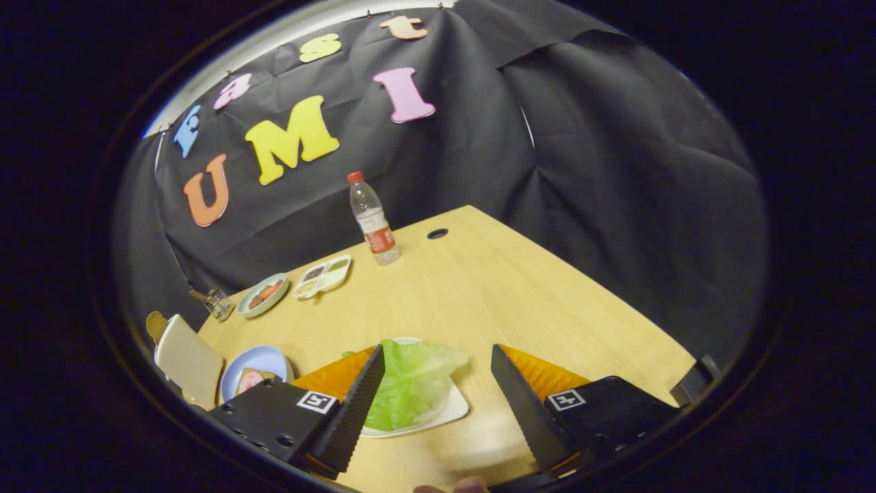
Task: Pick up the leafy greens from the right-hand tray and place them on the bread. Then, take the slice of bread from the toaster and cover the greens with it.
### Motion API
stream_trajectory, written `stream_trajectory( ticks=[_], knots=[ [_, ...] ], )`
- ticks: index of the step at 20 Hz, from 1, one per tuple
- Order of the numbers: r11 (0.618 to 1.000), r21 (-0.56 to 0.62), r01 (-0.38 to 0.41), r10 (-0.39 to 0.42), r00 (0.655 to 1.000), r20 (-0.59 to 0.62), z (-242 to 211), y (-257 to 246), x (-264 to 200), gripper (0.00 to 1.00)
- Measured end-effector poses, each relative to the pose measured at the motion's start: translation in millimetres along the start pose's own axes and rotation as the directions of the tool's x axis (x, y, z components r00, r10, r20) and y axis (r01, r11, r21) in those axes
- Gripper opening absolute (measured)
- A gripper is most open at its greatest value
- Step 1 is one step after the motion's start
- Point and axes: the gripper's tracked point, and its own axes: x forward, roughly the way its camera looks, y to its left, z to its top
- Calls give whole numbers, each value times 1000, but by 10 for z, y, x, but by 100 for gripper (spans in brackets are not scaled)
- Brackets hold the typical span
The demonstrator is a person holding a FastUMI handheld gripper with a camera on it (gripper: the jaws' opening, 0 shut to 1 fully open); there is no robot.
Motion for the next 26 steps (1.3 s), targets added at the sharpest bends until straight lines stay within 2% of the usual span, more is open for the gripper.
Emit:
stream_trajectory(
  ticks=[6, 10, 13, 16, 18, 20, 23, 26],
  knots=[
    [990, 141, 3, 10, 995, -96, -157, -18, 274, 96],
    [987, 162, 15, 1, 995, -99, -128, 12, 431, 96],
    [986, 165, 8, 10, 994, -112, -146, 44, 507, 82],
    [984, 173, 32, -13, 994, -112, -132, -50, 531, 55],
    [983, 178, 42, -25, 995, -100, -81, -88, 541, 28],
    [982, 183, 44, -27, 995, -95, -46, -96, 517, 7],
    [985, 170, 16, -3, 997, -72, 0, -50, 444, 0],
    [985, 171, -24, 29, 999, -27, 112, 57, 306, 0]
  ],
)
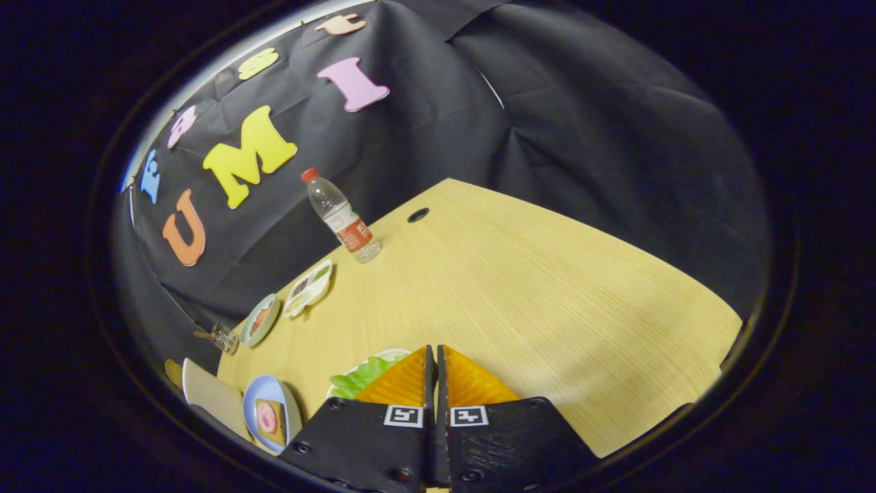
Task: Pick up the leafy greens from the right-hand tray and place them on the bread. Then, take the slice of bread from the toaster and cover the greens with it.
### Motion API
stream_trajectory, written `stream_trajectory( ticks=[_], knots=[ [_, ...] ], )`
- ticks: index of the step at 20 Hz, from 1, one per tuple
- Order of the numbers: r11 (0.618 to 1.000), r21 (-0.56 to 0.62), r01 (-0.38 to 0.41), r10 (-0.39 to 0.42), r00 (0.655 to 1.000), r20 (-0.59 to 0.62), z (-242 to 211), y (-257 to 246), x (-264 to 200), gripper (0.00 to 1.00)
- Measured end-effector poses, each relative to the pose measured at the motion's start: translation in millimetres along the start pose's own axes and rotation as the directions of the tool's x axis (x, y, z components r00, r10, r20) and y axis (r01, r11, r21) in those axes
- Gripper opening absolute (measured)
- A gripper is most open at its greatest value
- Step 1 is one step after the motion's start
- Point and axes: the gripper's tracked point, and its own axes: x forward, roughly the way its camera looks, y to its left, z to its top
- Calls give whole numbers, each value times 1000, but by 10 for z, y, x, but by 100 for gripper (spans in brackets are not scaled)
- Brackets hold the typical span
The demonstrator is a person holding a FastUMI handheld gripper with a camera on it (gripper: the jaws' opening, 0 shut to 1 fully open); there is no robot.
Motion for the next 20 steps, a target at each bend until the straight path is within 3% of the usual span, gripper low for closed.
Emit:
stream_trajectory(
  ticks=[13, 20],
  knots=[
    [977, -46, -207, 212, 961, 175, 311, 1191, -914, 0],
    [945, -97, -311, 324, 930, 172, 8, 2185, -1029, 0]
  ],
)
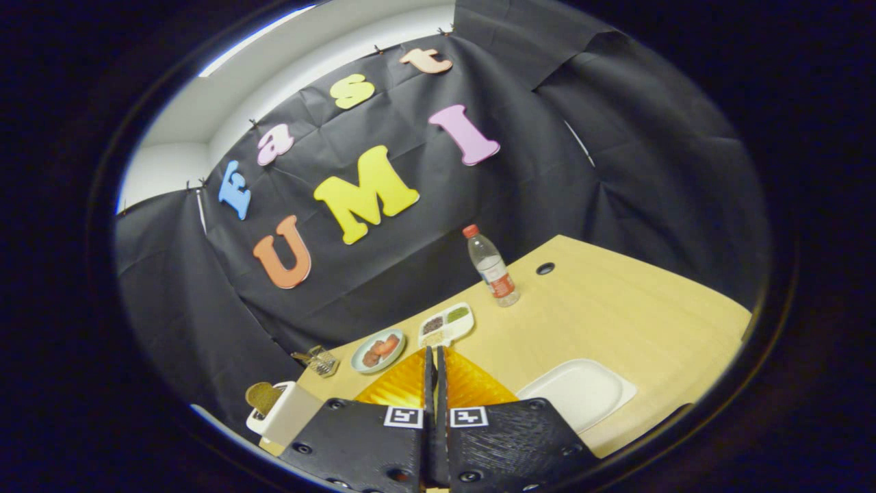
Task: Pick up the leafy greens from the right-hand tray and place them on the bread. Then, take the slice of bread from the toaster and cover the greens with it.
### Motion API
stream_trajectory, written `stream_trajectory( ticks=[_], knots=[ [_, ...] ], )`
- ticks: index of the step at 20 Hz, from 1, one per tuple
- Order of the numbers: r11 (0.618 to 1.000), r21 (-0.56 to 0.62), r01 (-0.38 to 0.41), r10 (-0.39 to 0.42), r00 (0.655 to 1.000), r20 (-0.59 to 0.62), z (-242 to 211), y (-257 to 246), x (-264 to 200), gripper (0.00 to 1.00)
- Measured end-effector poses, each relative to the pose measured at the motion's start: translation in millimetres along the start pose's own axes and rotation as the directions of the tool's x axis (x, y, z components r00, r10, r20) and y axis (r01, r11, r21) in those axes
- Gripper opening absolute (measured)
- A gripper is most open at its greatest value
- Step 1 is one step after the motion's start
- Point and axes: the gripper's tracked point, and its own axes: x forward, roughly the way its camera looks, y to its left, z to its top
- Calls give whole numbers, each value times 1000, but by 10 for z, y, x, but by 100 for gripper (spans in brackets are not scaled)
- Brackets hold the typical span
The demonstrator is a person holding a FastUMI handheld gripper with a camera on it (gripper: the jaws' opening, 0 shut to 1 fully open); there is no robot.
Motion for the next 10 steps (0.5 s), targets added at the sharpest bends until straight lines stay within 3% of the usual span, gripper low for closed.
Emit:
stream_trajectory(
  ticks=[5, 10],
  knots=[
    [995, 8, -97, 98, 995, -38, -448, 735, 226, 0],
    [982, 113, -150, 156, 987, -40, -844, 1116, 369, 0]
  ],
)
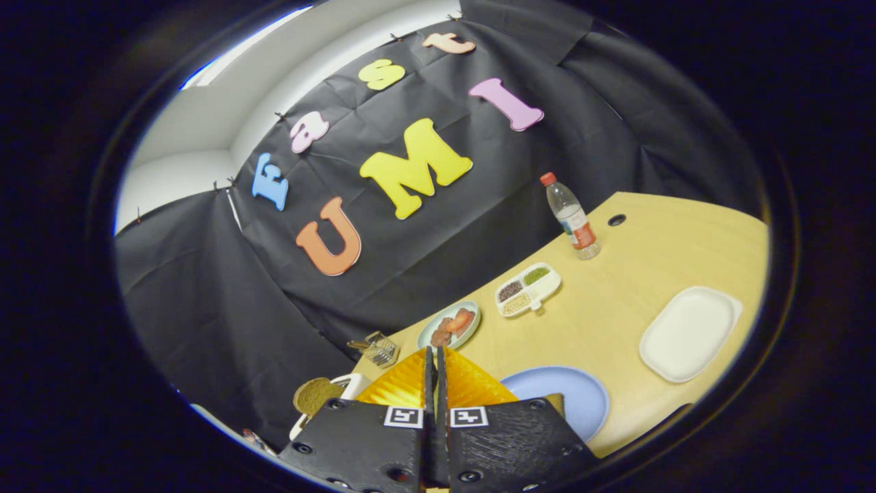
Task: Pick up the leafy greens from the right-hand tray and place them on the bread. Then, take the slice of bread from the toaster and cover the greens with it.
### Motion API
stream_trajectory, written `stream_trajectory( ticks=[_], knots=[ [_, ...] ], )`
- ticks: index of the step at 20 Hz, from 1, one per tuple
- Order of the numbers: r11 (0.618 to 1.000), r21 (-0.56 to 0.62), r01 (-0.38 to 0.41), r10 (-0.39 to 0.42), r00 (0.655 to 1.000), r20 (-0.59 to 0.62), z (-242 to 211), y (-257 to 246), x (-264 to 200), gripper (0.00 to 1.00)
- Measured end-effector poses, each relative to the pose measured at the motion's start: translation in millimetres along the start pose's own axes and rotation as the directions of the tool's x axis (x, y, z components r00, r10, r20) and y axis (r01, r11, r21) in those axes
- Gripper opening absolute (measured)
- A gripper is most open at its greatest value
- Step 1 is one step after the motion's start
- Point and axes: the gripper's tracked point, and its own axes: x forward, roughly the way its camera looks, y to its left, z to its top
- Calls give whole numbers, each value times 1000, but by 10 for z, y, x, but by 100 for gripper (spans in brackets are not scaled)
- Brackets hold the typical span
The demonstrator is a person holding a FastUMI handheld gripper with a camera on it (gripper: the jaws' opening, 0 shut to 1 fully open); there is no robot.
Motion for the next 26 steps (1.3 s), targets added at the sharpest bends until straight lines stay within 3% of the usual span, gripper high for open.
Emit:
stream_trajectory(
  ticks=[4, 8, 21, 24, 26],
  knots=[
    [991, 131, -18, 19, 1000, -1, -198, -18, 100, 0],
    [977, 214, 11, -8, 1000, -11, -317, -272, 132, 0],
    [972, 95, 214, -205, 974, -95, -621, -1312, 65, 1],
    [973, 23, 229, -227, 970, -87, -632, -1359, 27, 16],
    [972, -32, 233, -235, 969, -70, -613, -1354, 5, 33]
  ],
)
